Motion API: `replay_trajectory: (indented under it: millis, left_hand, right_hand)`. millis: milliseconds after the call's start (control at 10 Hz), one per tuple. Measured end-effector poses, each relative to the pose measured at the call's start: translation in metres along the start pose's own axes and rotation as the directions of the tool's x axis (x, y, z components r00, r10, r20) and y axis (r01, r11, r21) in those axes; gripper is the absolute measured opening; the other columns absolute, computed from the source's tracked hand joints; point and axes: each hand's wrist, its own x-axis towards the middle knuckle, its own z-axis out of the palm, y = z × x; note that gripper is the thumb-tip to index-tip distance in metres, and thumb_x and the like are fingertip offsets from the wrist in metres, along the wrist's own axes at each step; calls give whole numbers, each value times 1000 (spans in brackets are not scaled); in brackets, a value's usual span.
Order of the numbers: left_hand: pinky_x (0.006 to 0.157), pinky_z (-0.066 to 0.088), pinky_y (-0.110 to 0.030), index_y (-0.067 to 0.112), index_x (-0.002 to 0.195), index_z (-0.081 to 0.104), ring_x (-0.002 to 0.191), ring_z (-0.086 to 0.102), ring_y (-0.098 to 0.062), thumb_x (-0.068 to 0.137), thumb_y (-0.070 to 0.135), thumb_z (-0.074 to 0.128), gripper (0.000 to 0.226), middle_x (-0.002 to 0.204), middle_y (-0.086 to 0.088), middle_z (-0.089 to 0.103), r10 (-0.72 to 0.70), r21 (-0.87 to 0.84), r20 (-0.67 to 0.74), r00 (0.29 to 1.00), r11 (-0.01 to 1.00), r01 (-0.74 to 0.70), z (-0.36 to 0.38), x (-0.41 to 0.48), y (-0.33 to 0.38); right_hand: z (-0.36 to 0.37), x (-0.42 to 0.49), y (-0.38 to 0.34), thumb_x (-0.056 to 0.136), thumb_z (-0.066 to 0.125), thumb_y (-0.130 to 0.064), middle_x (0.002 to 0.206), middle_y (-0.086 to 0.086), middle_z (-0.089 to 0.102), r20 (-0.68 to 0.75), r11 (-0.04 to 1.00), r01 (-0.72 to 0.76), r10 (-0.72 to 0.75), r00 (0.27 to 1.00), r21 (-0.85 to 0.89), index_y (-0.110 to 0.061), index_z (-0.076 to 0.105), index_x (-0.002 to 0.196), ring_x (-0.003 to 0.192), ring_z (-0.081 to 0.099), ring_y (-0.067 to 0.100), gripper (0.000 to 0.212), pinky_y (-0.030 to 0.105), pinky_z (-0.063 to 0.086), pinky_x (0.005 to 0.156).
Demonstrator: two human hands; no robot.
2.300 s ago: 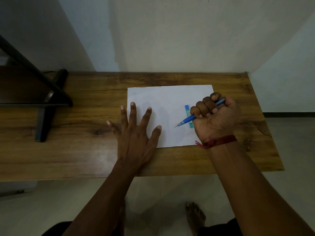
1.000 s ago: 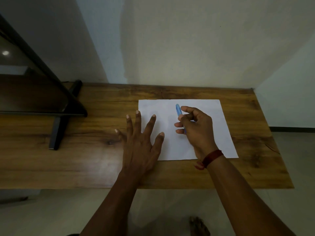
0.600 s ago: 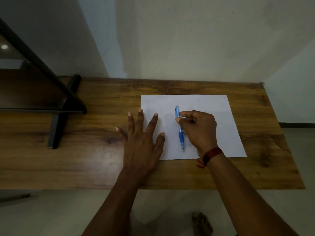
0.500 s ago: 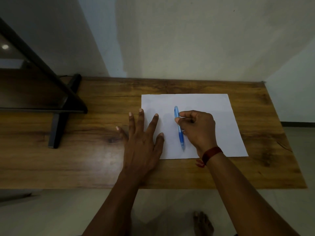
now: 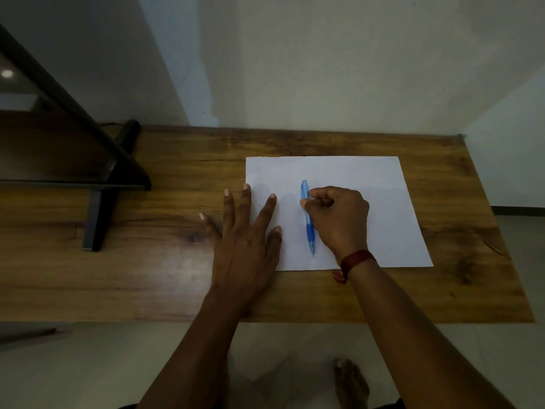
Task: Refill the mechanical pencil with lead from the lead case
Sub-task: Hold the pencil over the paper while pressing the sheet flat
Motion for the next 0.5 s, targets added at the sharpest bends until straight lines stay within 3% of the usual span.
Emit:
replay_trajectory:
  millis: [100,300,500]
  left_hand:
    - [111,-16,-63,37,151,8,145,-20,-30,95,55,17,59,162,-5,-11,3,-8,-3,1000,1000,-3,0,0,1]
    - [111,-17,-62,37,151,9,146,-18,-30,92,59,8,63,162,-5,-9,11,5,-6,1000,1000,-11,0,2,2]
    - [112,-16,-61,35,151,10,147,-15,-29,91,59,7,65,162,-5,-5,16,-38,-53,998,999,-18,-2,9,4]
  right_hand:
    - [0,-1,1,78,77,-20,88,5,74,-14,1000,15,-15,1000,-14,-6,74,93,70,60,5,20,22,51,80]
    - [-1,-1,1,80,75,-19,96,8,75,-78,998,25,-29,997,-53,-4,74,98,82,68,14,23,27,50,87]
    - [-16,-1,1,81,74,-18,103,7,74,-25,989,142,-144,989,-49,-9,72,104,86,62,3,25,2,38,78]
